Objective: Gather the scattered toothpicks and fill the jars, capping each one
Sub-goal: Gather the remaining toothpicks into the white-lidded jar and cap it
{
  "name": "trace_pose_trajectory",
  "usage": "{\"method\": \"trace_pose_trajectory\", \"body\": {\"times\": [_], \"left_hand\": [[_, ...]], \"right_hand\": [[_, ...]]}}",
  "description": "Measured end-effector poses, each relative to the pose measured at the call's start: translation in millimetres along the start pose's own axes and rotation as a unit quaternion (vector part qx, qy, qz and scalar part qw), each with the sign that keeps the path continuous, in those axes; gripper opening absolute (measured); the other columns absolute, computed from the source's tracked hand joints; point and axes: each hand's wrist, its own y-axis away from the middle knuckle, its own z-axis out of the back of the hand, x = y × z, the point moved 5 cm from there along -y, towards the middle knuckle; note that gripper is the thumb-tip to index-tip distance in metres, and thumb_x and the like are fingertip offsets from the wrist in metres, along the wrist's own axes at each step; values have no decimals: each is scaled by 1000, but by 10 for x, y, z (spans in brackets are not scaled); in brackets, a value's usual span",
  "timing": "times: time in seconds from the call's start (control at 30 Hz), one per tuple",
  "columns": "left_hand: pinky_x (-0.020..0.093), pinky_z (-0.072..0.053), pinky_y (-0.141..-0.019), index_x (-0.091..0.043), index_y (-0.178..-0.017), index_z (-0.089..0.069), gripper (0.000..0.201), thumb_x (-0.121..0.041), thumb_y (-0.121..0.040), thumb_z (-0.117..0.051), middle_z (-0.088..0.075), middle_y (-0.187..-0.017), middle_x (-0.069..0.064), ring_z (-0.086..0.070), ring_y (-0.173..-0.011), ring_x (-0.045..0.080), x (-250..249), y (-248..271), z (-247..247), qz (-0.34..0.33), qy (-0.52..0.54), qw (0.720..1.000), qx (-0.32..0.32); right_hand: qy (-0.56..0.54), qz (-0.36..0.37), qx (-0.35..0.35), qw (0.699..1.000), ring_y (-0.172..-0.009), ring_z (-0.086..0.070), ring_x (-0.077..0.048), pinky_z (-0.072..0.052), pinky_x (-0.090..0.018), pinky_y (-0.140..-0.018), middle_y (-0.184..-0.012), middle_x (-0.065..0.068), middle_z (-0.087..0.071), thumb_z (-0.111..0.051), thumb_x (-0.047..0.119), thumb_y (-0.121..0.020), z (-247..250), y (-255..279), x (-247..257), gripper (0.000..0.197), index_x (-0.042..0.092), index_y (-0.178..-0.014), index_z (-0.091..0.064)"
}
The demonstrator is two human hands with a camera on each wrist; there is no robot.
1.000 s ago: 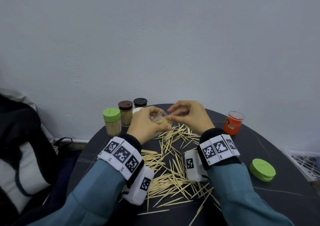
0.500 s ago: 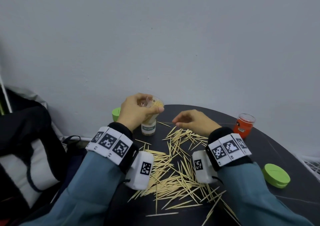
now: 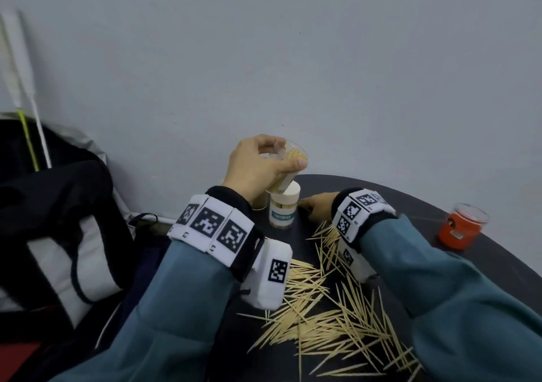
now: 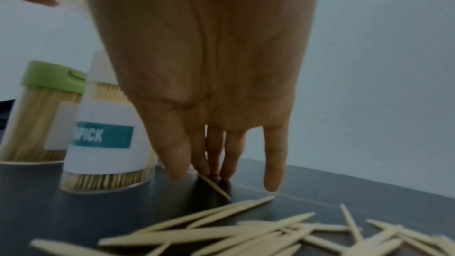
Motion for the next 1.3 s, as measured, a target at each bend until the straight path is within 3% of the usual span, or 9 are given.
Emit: {"method": "trace_pose_trajectory", "body": {"times": [0.13, 0.3, 0.4, 0.57, 0.7, 0.8, 0.9, 1.03, 1.3], "left_hand": [[28, -47, -95, -14, -113, -63, 51, -21, -67, -83, -62, -114, 1, -57, -108, 13, -14, 12, -44, 0, 0, 1000, 9], [26, -47, -91, -14, -113, -63, 50, -20, -67, -83, -62, -111, 1, -57, -107, 14, -21, 38, -75, 0, 6, 1000, 16], [24, -45, -89, -14, -111, -63, 49, -19, -67, -83, -61, -107, -1, -56, -105, 13, -19, 59, -105, 2, 4, 1000, 24], [26, -46, -93, -15, -108, -64, 48, -19, -65, -84, -63, -111, 2, -57, -109, 16, -23, 89, -133, 3, -1, 1000, 23], [24, -43, -90, -13, -110, -64, 50, -19, -65, -84, -62, -115, 4, -56, -112, 16, -27, 129, -146, 2, -5, 1000, 25], [23, -42, -89, -12, -112, -63, 51, -19, -66, -83, -61, -117, 4, -54, -109, 14, -27, 168, -169, -1, -12, 999, 29], [31, -44, -98, -12, -113, -64, 52, -20, -65, -84, -62, -117, 5, -55, -108, 15, -4, 206, -210, 2, -20, 999, 30], [42, -38, -105, -18, -109, -65, 52, -29, -62, -86, -65, -114, 4, -55, -113, 20, 24, 234, -256, 3, -51, 998, 30], [40, -41, -102, -21, -105, -64, 50, -28, -62, -86, -63, -113, 3, -46, -121, 22, 76, 226, -286, 4, -51, 998, 42]], "right_hand": [[18, 18, 12, 1000, -126, -44, -27, -33, -32, -102, -142, -10, -44, -37, 4, -95, -11, 127, -73, 47, 12, -141, -38], [-4, 53, 14, 998, -140, -25, -19, -16, -30, -113, -154, 0, -24, -33, -2, -94, -148, 371, -211, 57, 24, -144, -32], [-32, 62, 6, 998, -142, -20, -18, -13, -32, -115, -154, 2, -22, -32, -3, -93, -246, 496, -259, 59, 29, -143, -34], [-40, 47, -11, 998, -140, -26, -19, -18, -29, -114, -153, 2, -26, -33, -5, -90, -412, 700, -284, 62, 28, -142, -35], [-6, 37, -25, 999, -136, -31, -24, -25, -30, -113, -150, -6, -26, -35, -4, -91, -556, 836, -236, 60, 20, -145, -29], [5, 25, -23, 999, -132, -37, -25, -33, -32, -109, -148, -6, -26, -45, -2, -90, -657, 947, -236, 64, 21, -146, -25], [14, 5, -36, 999, -128, -41, -25, -39, -36, -105, -144, -6, -30, -56, 3, -87, -729, 1040, -279, 67, 21, -145, -27], [20, 1, -73, 997, -121, -47, -25, -41, -36, -102, -135, -9, -39, -60, 10, -86, -745, 1128, -330, 56, 13, -138, -37], [31, 31, -113, 993, -116, -47, -21, -40, -34, -98, -125, -8, -47, -53, 14, -91, -745, 1180, -354, 27, 8, -117, -50]]}}
